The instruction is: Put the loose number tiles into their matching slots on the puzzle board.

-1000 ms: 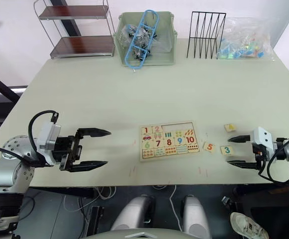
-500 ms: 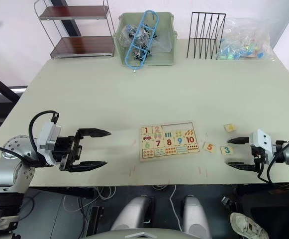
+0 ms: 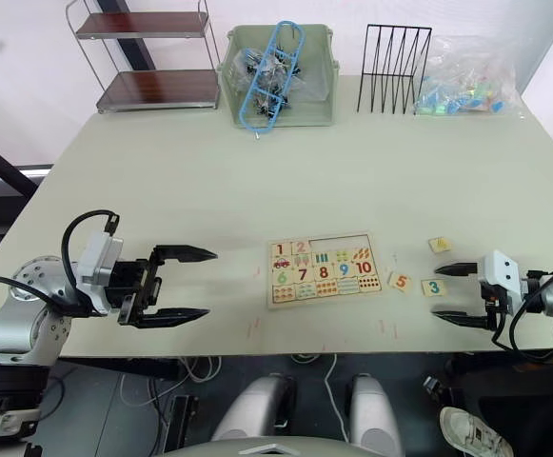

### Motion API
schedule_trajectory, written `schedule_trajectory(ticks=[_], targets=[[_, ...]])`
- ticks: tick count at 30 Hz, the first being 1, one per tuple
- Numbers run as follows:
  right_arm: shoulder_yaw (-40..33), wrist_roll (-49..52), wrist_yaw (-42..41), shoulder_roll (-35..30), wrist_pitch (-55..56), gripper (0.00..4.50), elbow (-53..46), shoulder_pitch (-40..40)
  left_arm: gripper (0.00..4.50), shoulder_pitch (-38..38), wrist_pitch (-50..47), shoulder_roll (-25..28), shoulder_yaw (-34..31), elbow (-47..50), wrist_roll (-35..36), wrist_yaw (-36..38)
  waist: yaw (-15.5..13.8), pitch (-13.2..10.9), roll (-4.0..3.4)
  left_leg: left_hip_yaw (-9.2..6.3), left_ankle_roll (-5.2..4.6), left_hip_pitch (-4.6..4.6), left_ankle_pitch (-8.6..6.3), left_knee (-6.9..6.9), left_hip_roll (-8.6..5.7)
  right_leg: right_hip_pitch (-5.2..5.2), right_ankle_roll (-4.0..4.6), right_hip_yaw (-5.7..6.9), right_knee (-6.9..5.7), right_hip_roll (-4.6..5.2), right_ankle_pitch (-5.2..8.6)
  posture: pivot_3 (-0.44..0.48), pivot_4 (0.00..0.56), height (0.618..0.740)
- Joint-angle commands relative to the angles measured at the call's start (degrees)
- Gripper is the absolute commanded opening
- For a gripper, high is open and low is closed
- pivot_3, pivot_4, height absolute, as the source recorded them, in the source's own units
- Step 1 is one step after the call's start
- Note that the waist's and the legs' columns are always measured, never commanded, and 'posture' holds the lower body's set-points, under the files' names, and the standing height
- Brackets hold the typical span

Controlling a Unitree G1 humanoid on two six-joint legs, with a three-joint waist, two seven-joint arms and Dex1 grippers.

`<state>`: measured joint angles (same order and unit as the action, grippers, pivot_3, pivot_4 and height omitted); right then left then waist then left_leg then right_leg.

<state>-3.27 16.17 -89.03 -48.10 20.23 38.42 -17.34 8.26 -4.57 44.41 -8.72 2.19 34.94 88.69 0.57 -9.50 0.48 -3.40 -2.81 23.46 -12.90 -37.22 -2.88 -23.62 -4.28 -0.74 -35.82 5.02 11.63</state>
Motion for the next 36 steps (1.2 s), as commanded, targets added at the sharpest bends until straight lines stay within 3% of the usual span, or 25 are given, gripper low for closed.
schedule_trajectory(ticks=[1,12,15,16,36], targets=[[0.68,-1.33,-0.64,0.03,-0.17,4.43,2.62,0.70,4.50,0.62,0.96,0.37,-0.52,-0.38,0.20,0.99,-0.03,0.00,0.00,0.00,0.00,0.00,0.00,0.00,0.00,0.00,0.00,0.00,0.00,0.00,0.00,0.000,0.150,0.739],[0.89,-0.72,-3.43,0.39,-0.35,4.43,4.14,-0.82,4.50,0.68,1.05,0.30,-0.49,-0.52,0.25,1.10,-0.06,0.00,0.00,0.00,0.00,0.00,0.00,0.00,-0.01,0.00,0.00,0.00,0.00,0.01,0.00,0.000,0.150,0.739],[1.01,-1.17,-3.31,0.53,0.24,3.49,5.22,-1.67,4.50,0.60,1.10,0.36,-0.58,-0.55,0.24,1.10,-0.06,0.00,0.00,0.00,0.00,0.00,0.00,0.00,-0.01,0.00,0.00,-0.01,0.00,0.02,0.00,0.000,0.150,0.739],[1.02,-1.52,-2.90,0.59,0.67,3.41,5.68,-1.97,4.50,0.56,1.11,0.37,-0.61,-0.53,0.25,1.09,-0.07,0.00,0.00,0.00,0.00,0.00,0.00,0.00,-0.01,0.00,0.00,0.00,0.00,0.02,0.00,0.000,0.150,0.739],[1.13,-1.84,-2.99,1.21,2.39,3.41,6.17,-2.05,4.50,0.73,1.23,0.45,-0.61,-0.75,0.24,1.26,0.10,0.00,0.00,0.02,0.00,-0.03,0.00,0.00,0.00,0.00,0.01,-0.04,0.00,0.01,0.00,0.000,0.150,0.739]])
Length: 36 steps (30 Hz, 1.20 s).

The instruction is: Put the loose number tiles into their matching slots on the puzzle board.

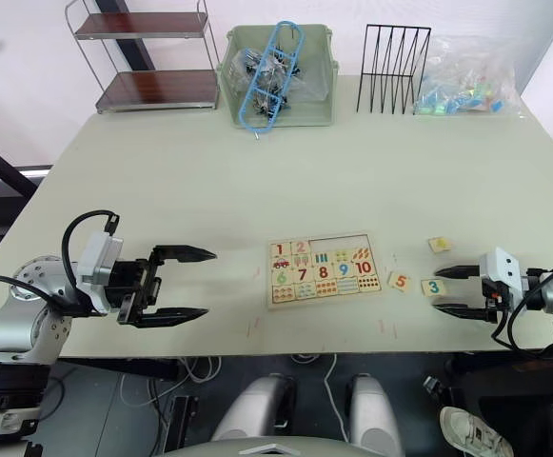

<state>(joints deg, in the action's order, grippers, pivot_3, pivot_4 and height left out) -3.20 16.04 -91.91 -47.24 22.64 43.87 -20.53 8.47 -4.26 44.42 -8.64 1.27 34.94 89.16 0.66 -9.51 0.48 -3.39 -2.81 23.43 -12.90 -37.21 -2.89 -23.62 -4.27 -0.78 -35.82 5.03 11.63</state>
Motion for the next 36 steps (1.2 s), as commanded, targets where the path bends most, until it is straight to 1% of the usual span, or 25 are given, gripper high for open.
schedule_trajectory(ticks=[1,2,3,4,5,16,17,19,20,29,34,36], targets=[[1.07,-1.68,-0.14,0.35,-0.03,3.41,0.75,1.13,4.50,0.54,0.92,0.45,-0.69,0.16,0.23,0.80,0.01,0.00,0.00,0.00,0.00,0.00,0.00,0.00,0.00,0.00,0.00,0.00,0.00,0.00,0.00,0.000,0.150,0.739],[1.07,-1.61,-0.20,0.39,-0.05,3.41,0.74,1.14,4.50,0.51,0.94,0.44,-0.69,0.18,0.24,0.78,0.01,0.00,0.00,0.00,0.00,0.00,0.00,0.00,0.00,0.00,0.00,0.00,0.00,0.00,0.00,0.000,0.150,0.739],[1.06,-1.56,-0.25,0.41,-0.07,2.85,0.72,1.15,4.50,0.49,0.95,0.43,-0.69,0.19,0.24,0.77,0.01,0.00,0.00,0.00,0.00,0.00,0.00,0.00,0.00,0.00,0.00,0.00,0.00,0.00,0.00,0.000,0.150,0.739],[1.11,-1.76,0.01,0.43,0.12,2.61,0.78,1.06,4.50,0.49,0.94,0.40,-0.67,0.22,0.24,0.73,0.01,0.00,0.00,0.00,0.00,0.00,0.00,0.00,0.00,0.00,0.00,0.00,0.00,0.00,0.00,0.000,0.150,0.739],[1.13,-1.90,0.22,0.44,0.26,2.47,0.77,1.01,4.50,0.48,0.93,0.39,-0.65,0.24,0.24,0.72,0.01,0.00,0.00,0.00,0.00,0.00,0.00,0.00,0.00,0.00,0.00,0.00,0.00,0.00,0.00,0.000,0.150,0.739],[1.17,-1.59,-0.15,0.47,-0.15,2.47,0.08,1.09,4.50,0.07,1.06,0.47,-0.80,0.33,0.29,0.85,0.01,0.00,0.00,0.00,0.00,0.00,0.00,0.00,0.00,0.00,0.00,-0.01,0.00,0.00,0.00,0.000,0.150,0.739],[1.15,-1.58,-0.14,0.45,-0.18,1.96,0.01,1.08,4.50,0.05,1.09,0.48,-0.81,0.32,0.28,0.88,0.01,0.00,0.00,0.00,0.00,0.00,0.00,0.00,0.00,0.00,0.00,-0.01,0.00,0.00,0.00,0.000,0.150,0.739],[1.12,-1.64,-0.06,0.42,-0.15,1.35,-0.06,1.07,4.50,0.02,1.11,0.50,-0.82,0.31,0.28,0.92,0.01,0.00,0.01,0.00,0.00,0.00,0.00,0.00,0.00,0.00,0.00,-0.01,0.00,0.00,0.00,0.000,0.150,0.739],[1.12,-1.67,0.02,0.40,-0.18,0.87,-0.15,1.07,4.50,0.01,1.12,0.51,-0.83,0.29,0.29,0.96,0.00,0.01,0.01,0.00,0.00,-0.01,0.00,0.00,0.00,0.01,0.00,-0.01,0.00,0.00,0.00,0.000,0.150,0.739],[0.98,-1.56,0.65,0.19,-0.91,0.87,-1.61,1.18,4.50,0.07,1.26,0.68,-0.88,-0.05,0.26,1.30,0.00,0.01,0.01,0.00,0.00,-0.01,0.00,0.00,0.00,0.01,0.00,-0.01,0.00,0.00,0.00,0.000,0.150,0.739],[0.23,-0.25,1.33,-0.06,-3.56,0.87,-5.63,2.01,4.50,0.06,1.32,0.71,-0.85,-0.11,0.29,1.30,0.06,0.00,0.01,0.00,0.00,-0.01,0.00,0.02,0.01,-0.01,0.01,-0.02,-0.01,0.00,0.00,0.000,0.150,0.739],[-0.27,0.67,2.17,-0.30,-6.14,0.87,-8.92,2.54,4.50,-0.03,1.32,0.73,-0.88,-0.12,0.35,1.36,0.11,0.00,0.00,0.00,0.00,-0.01,0.00,0.02,0.02,-0.02,0.01,-0.03,-0.02,0.00,0.00,0.000,0.150,0.739]])
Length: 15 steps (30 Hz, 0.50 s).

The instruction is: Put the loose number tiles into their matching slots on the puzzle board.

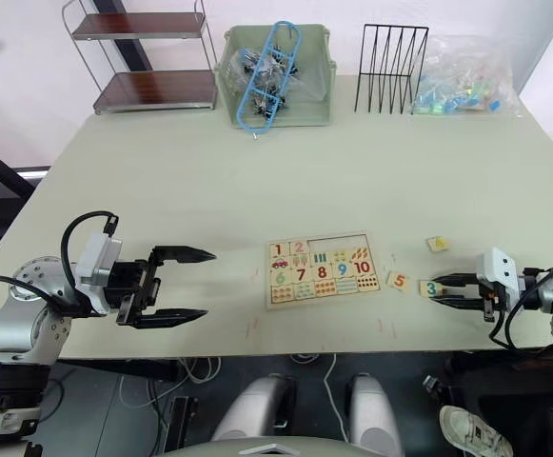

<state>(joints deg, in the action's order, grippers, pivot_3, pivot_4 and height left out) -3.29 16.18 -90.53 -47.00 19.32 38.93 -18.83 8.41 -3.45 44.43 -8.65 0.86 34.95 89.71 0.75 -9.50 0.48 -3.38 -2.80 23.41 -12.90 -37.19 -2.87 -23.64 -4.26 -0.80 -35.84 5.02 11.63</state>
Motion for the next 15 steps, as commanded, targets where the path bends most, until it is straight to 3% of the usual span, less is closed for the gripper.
schedule_trajectory(ticks=[1,15], targets=[[-0.36,0.68,1.29,-0.76,-3.82,0.87,-5.29,1.02,4.50,-0.01,0.54,0.73,-0.90,0.28,0.36,0.85,0.00,-0.02,-0.03,0.01,0.00,0.00,0.00,0.00,0.00,-0.01,0.00,-0.01,-0.01,0.00,0.00,0.000,0.150,0.739],[-0.77,1.51,5.15,-6.69,-18.06,0.87,-22.05,0.71,4.50,-2.66,1.49,0.50,-2.72,0.84,0.41,-1.47,-0.12,-0.14,-0.24,0.02,0.00,0.18,0.00,-0.01,-0.01,-0.18,-0.01,-0.01,-0.02,0.03,-0.01,0.000,0.150,0.739]])
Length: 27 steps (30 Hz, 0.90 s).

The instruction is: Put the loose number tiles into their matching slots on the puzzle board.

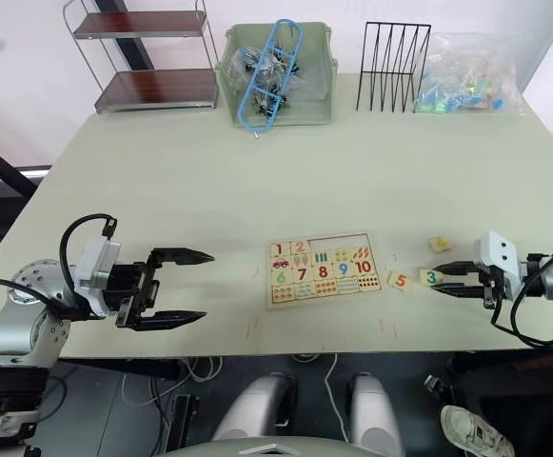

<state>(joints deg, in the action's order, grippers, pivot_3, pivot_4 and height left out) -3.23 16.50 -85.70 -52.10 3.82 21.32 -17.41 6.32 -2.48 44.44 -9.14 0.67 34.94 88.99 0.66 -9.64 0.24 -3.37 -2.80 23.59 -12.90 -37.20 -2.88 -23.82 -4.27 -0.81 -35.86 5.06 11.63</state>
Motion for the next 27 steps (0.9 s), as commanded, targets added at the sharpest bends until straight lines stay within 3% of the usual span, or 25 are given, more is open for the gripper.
schedule_trajectory(ticks=[1,5,14,27], targets=[[-0.30,1.08,1.07,-1.99,-5.20,0.87,-6.91,-1.53,4.50,-1.27,0.59,0.34,-2.73,1.40,0.50,-1.53,-0.04,0.00,0.00,-0.02,0.00,0.02,0.00,0.00,0.00,-0.01,0.00,0.02,0.00,0.00,0.00,0.000,0.150,0.739],[1.17,0.37,3.49,-2.48,-11.84,0.87,-13.23,-3.96,4.50,-3.22,0.53,-0.06,-3.95,2.77,0.69,-3.65,-0.02,-0.02,-0.03,-0.01,0.00,0.07,0.00,0.00,0.01,-0.09,0.00,-0.01,0.00,0.06,0.00,0.000,0.150,0.739],[7.94,-5.60,7.67,-0.40,-15.04,0.87,-15.91,-12.07,4.50,-7.53,0.70,-1.58,-5.45,6.37,0.52,-8.87,-0.30,-0.02,-0.02,-0.02,0.00,0.13,0.00,-0.01,-0.01,-0.12,0.00,0.05,0.01,0.13,0.00,0.000,0.150,0.739],[22.10,-12.87,10.76,8.13,-35.84,0.87,-20.49,-29.38,4.50,-12.96,-1.40,-2.22,-7.46,12.72,1.30,-15.95,-0.15,-0.02,-0.02,-0.04,0.02,0.21,-0.01,0.00,-0.02,-0.23,0.02,0.06,0.01,0.10,-0.02,0.000,0.150,0.739]])
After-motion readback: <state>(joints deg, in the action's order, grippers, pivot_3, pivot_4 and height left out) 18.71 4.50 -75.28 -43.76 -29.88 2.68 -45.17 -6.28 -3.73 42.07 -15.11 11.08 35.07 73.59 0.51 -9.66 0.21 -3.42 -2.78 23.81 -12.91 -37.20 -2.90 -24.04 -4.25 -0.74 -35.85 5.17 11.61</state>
